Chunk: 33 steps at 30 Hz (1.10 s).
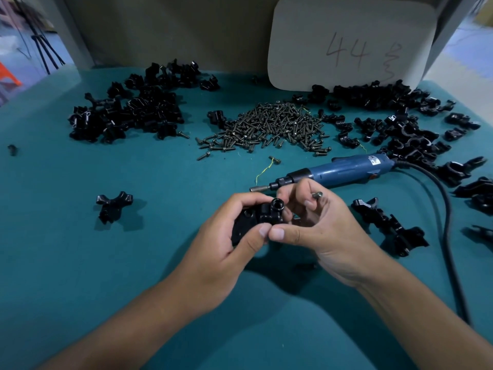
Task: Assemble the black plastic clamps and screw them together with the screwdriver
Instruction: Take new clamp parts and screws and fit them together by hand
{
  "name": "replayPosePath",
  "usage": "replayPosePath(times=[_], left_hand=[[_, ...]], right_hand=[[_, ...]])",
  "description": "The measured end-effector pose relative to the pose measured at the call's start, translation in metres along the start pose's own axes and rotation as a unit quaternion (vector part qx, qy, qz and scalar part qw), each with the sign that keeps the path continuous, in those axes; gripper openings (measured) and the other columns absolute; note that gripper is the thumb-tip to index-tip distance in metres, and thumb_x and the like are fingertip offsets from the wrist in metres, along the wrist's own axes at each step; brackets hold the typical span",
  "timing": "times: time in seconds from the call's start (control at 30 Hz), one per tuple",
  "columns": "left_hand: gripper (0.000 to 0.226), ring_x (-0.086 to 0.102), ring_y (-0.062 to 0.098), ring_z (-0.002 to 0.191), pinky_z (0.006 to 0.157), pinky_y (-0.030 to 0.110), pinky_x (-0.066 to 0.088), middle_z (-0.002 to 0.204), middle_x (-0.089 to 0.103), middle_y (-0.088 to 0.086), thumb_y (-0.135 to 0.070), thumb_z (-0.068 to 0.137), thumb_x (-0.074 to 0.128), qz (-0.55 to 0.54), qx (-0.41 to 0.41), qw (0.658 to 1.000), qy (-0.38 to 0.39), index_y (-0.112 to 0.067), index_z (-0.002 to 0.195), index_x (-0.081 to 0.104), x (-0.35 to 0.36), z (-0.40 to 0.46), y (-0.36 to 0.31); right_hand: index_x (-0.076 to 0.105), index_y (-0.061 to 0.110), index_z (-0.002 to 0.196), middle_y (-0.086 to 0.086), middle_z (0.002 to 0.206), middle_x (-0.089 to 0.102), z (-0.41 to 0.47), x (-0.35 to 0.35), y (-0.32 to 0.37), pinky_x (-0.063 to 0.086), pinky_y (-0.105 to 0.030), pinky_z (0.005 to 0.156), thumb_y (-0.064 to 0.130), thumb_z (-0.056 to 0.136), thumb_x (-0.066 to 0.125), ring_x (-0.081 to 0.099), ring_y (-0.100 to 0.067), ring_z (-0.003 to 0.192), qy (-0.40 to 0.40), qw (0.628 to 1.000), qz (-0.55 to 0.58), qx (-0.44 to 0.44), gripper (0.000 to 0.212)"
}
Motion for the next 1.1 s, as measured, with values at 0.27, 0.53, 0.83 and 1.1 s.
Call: replayPosePath(times=[0.27,0.53,0.83,1.1], left_hand=[[0.025,0.065,0.016,0.111,0.090,0.026,0.050,0.115,0.067,-0.015,-0.045,0.094,0.058,0.027,0.013,0.999,-0.032,-0.043,0.119,0.057,-0.002,-0.001,-0.004],[0.022,0.066,0.010,0.099,0.084,0.014,0.048,0.108,0.067,-0.015,-0.036,0.094,0.058,0.016,0.050,0.995,-0.085,-0.038,0.115,0.059,-0.006,-0.002,-0.011],[0.025,0.063,0.020,0.111,0.091,0.026,0.048,0.115,0.063,-0.013,-0.041,0.096,0.056,0.059,0.065,0.995,-0.045,-0.041,0.121,0.056,-0.006,-0.003,-0.011],[0.025,0.065,0.019,0.111,0.091,0.025,0.051,0.118,0.065,-0.014,-0.043,0.096,0.057,0.014,0.058,0.998,-0.024,-0.041,0.122,0.056,-0.005,-0.003,-0.012]], right_hand=[[0.036,0.020,0.076,0.005,0.085,0.057,0.000,-0.001,-0.002,0.053,-0.022,0.069,0.006,0.061,0.092,0.051,-0.011,0.073,0.003,0.999,-0.019,0.026,0.060],[0.039,0.016,0.085,-0.010,0.101,0.063,0.000,0.002,-0.008,0.058,-0.030,0.074,0.025,0.075,0.084,0.068,-0.022,0.093,0.003,0.992,0.055,0.115,0.047],[0.034,0.020,0.127,-0.012,0.078,0.051,-0.001,0.005,-0.003,0.062,-0.028,0.066,0.026,0.063,0.092,0.073,-0.019,0.075,0.041,0.969,0.159,0.187,0.086],[0.032,0.019,0.129,-0.014,0.087,0.044,-0.002,0.005,-0.005,0.062,-0.028,0.065,0.025,0.055,0.098,0.074,-0.019,0.073,0.041,0.965,0.180,0.185,0.100]])
Point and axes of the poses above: each hand's wrist, its own z-axis towards the middle knuckle, its own x-axis out of the palm, y = z × x, the point moved 2 cm from there along z, towards the middle knuckle
